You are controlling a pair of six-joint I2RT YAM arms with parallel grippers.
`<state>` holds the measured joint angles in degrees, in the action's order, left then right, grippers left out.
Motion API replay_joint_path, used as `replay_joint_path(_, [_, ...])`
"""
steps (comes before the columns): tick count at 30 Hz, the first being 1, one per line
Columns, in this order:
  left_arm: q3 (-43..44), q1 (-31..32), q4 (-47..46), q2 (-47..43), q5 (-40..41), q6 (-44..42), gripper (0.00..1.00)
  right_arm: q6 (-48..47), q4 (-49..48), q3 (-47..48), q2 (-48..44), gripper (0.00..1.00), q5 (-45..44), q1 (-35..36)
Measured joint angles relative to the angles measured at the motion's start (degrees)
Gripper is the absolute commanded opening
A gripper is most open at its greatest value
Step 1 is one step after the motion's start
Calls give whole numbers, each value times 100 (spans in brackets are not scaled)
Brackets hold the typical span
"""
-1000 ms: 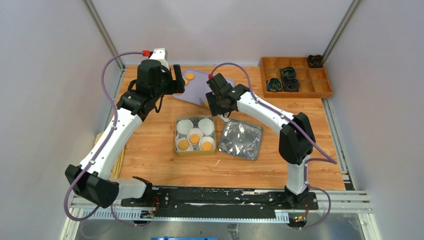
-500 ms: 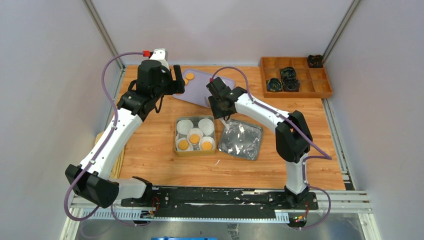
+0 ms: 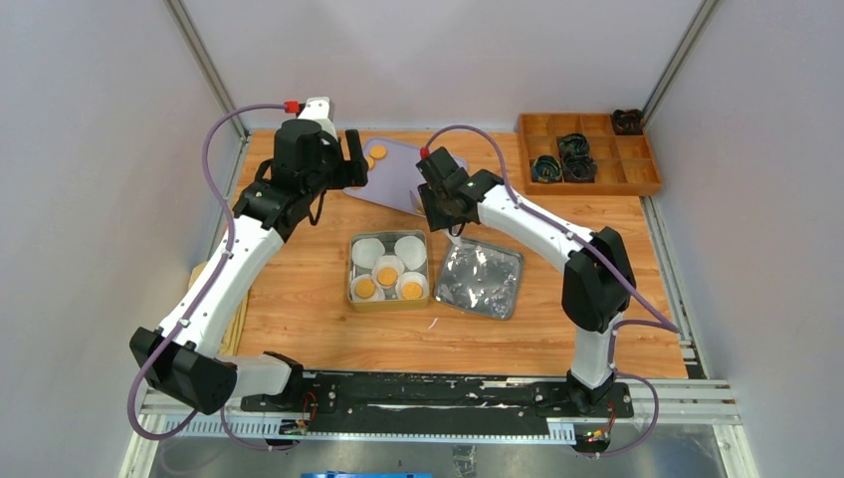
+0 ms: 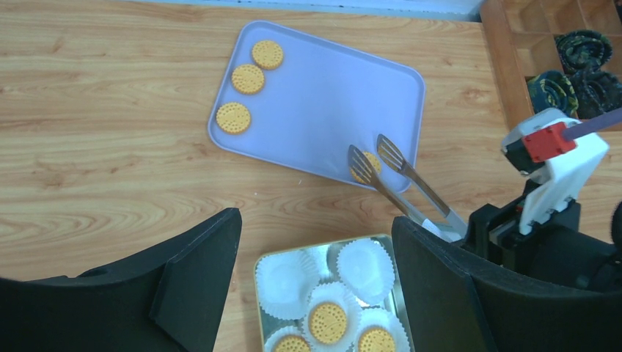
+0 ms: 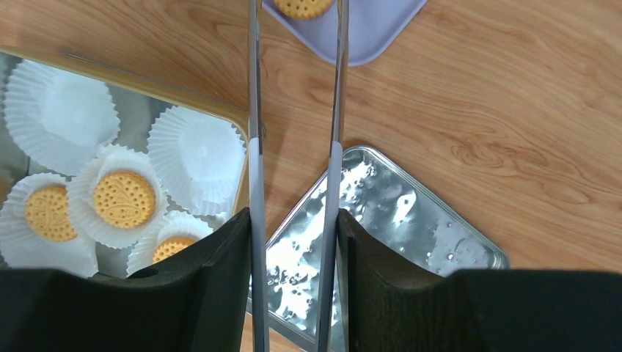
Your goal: Pack the cookies
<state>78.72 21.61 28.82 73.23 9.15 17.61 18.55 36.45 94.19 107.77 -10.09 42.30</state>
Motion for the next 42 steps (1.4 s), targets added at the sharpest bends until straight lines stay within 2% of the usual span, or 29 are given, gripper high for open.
replay_joint_path(9, [0,0,-2,0,0,0,81,-66,-44,4,-219,1,2,0])
replay_joint_path(11, [0,0,-2,0,0,-2,81,-87,-44,4,-219,11,-2,0])
replay_joint_path(14, [0,0,-2,0,-2,-2,81,-120,-37,7,-201,19,-7,0])
replay_joint_path(19, [0,0,-2,0,0,-4,81,-146,-22,44,-46,27,-46,0])
replay_joint_path(21, [0,0,-2,0,0,-7,81,-149,2,70,17,33,-52,0])
replay_joint_path(29, [0,0,-2,0,4,-42,81,-140,96,92,85,40,-85,0])
replay_joint_path(31, [0,0,-2,0,4,-44,81,-101,136,92,85,47,-37,0])
replay_joint_path(33, [0,0,0,0,4,-46,81,-68,133,85,85,48,-37,0])
replay_joint_path(36, [0,0,0,0,2,-46,81,-24,164,61,85,54,-13,0])
replay_joint_path(39, [0,0,-2,0,4,-46,81,11,192,57,85,55,7,0])
replay_joint_path(42, [0,0,-2,0,4,-46,81,35,214,55,85,47,24,0])
